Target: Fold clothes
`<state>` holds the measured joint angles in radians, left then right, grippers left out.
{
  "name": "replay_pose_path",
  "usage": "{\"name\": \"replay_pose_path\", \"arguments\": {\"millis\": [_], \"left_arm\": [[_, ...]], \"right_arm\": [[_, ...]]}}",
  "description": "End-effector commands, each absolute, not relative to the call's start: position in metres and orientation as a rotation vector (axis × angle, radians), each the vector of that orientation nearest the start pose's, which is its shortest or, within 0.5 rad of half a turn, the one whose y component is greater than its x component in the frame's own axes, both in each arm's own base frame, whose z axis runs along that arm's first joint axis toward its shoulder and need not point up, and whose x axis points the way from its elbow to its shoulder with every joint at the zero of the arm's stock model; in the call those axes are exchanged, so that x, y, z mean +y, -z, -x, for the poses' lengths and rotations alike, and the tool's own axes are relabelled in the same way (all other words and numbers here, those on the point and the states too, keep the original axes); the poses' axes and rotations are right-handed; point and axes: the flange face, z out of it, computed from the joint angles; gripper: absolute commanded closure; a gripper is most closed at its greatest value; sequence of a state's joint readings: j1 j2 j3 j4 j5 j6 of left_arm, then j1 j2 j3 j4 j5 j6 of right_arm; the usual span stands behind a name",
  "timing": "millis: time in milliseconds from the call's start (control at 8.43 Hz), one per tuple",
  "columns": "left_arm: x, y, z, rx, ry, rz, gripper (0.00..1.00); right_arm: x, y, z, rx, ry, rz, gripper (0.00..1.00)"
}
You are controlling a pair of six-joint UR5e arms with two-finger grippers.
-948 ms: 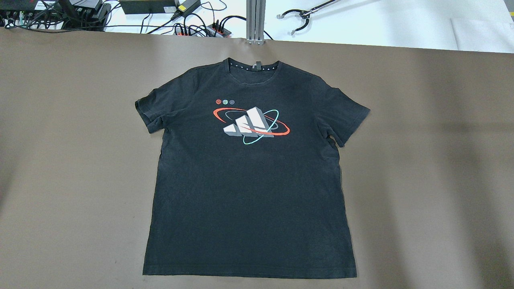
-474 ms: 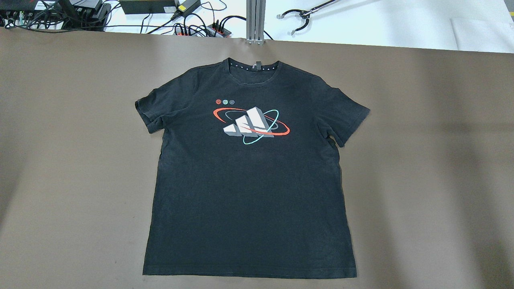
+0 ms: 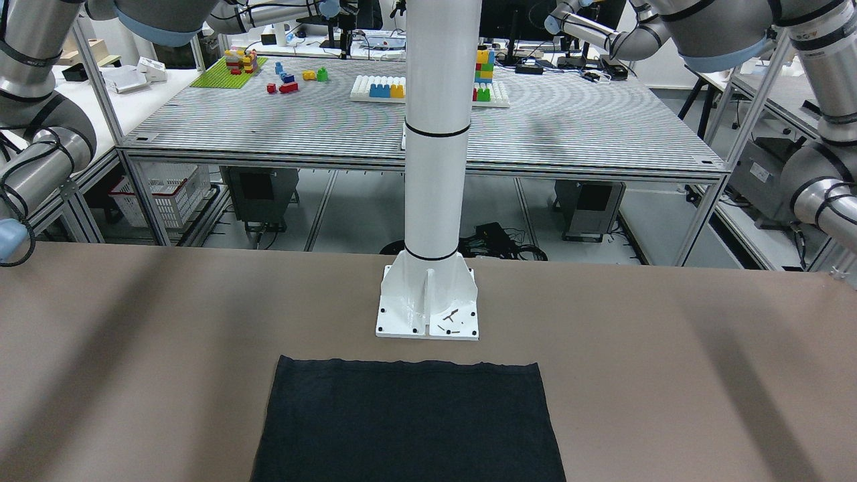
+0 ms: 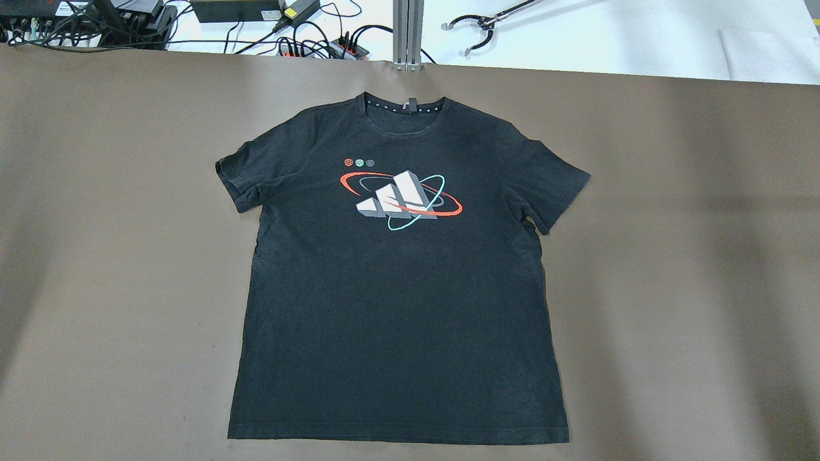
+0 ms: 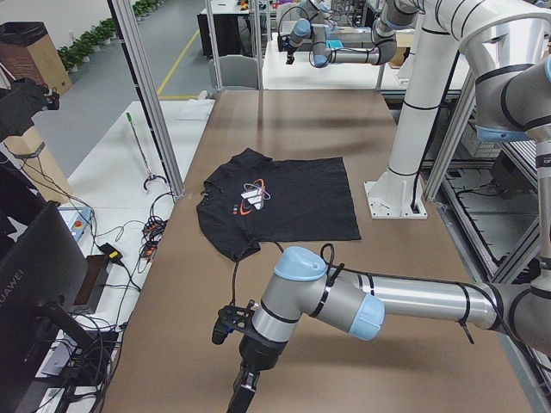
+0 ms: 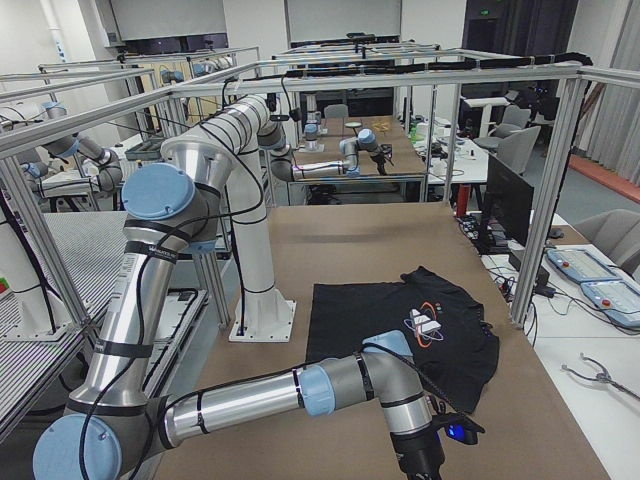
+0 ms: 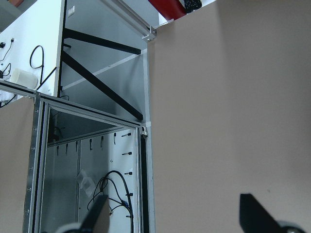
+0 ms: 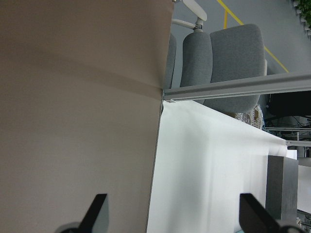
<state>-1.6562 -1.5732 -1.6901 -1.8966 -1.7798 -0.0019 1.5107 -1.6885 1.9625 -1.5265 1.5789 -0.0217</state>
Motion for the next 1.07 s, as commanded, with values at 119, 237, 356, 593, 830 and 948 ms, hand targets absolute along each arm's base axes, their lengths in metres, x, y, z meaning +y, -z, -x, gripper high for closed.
{"name": "replay_pose_path", "arguments": {"millis": [119,237,356,593,830,948], "left_arm": [[-0.55,-0.55,0.1,0.279,-0.079,-0.504,0.06],[-0.565,-0.541,0.083,0.295,-0.11,-0.509,0.06],[-0.584,-0.538,0.059,0.365,-0.165,-0.501,0.06],[-0.624,-0.526,0.023,0.468,-0.218,-0.49,0.06],[-0.653,-0.509,-0.001,0.509,-0.16,-0.475,0.05],[-0.659,-0.499,-0.039,0.533,-0.171,-0.461,0.05]], "right_arm": [[-0.471,-0.528,-0.097,-0.051,0.082,-0.371,0.06],[-0.477,-0.523,-0.091,-0.076,0.099,-0.381,0.06],[-0.503,-0.499,-0.061,-0.117,0.168,-0.419,0.06],[-0.549,-0.495,-0.02,-0.148,0.215,-0.412,0.07],[-0.578,-0.486,0.033,-0.239,0.11,-0.39,0.07],[-0.595,-0.479,0.084,-0.277,0.113,-0.381,0.07]]}}
